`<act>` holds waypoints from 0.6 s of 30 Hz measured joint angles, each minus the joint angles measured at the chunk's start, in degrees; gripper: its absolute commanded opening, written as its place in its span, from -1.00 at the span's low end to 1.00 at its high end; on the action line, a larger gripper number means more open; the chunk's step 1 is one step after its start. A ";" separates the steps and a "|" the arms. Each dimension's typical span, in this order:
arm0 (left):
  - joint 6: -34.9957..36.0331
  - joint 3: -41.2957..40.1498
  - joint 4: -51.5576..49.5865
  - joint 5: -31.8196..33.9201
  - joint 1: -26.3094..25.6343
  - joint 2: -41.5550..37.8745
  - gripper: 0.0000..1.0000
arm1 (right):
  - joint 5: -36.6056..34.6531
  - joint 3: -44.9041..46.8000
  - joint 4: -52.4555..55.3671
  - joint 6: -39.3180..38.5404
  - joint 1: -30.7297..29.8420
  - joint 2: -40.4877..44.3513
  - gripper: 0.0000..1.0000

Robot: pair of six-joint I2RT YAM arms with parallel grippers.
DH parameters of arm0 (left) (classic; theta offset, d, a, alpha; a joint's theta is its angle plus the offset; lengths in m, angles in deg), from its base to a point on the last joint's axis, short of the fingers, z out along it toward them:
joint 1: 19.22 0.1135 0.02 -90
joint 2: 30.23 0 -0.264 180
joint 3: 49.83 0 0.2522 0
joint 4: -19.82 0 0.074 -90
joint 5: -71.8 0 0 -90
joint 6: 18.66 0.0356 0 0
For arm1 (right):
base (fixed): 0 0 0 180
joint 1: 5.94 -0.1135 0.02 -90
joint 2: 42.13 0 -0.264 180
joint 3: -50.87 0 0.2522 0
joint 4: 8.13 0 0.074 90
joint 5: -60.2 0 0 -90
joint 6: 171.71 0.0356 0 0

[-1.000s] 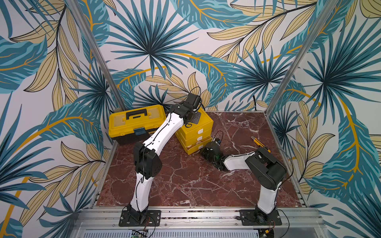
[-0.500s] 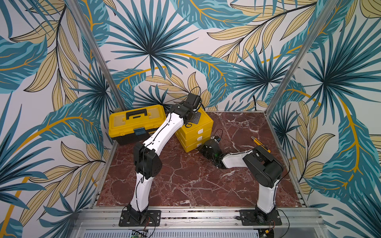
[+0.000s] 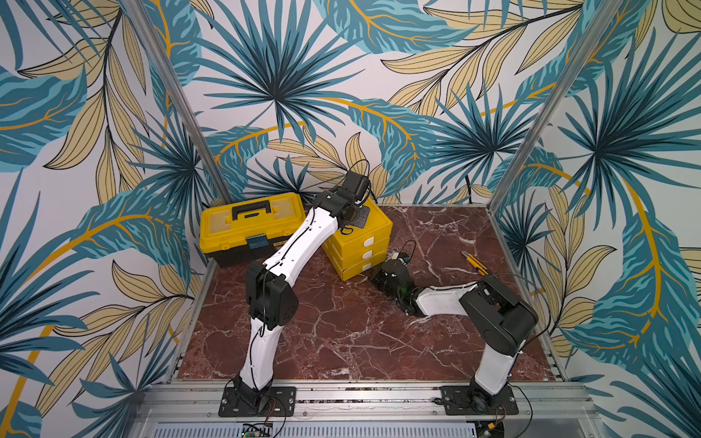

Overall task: Put the bluetooth earphones in the drawer according to color
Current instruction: Close the drawer of the storage box, then reset both arms

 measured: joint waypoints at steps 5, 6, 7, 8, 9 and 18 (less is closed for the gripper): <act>0.02 -0.02 0.09 -0.26 0.02 -0.22 -0.92 | -2.43 2.80 7.48 -3.34 -0.26 11.54 -1.00; 0.02 -0.07 0.13 -0.39 0.04 -0.33 -0.83 | -3.23 2.80 9.88 -4.50 -0.24 14.14 -1.00; 0.02 -0.22 0.26 -0.50 0.07 -0.50 -0.69 | -4.09 2.80 12.22 -5.73 -0.24 16.63 -1.00; -0.13 -0.94 0.66 -0.94 0.07 -0.98 -0.53 | -5.07 2.78 14.97 -7.17 -0.26 19.45 -1.00; -0.24 -2.10 1.27 -1.25 -0.11 -1.81 -0.37 | -6.10 2.60 18.01 -8.68 -0.26 22.21 -0.96; 0.98 -21.70 6.73 1.86 -4.35 -24.22 0.29 | -18.25 -4.37 45.07 -23.43 -0.22 38.12 -0.32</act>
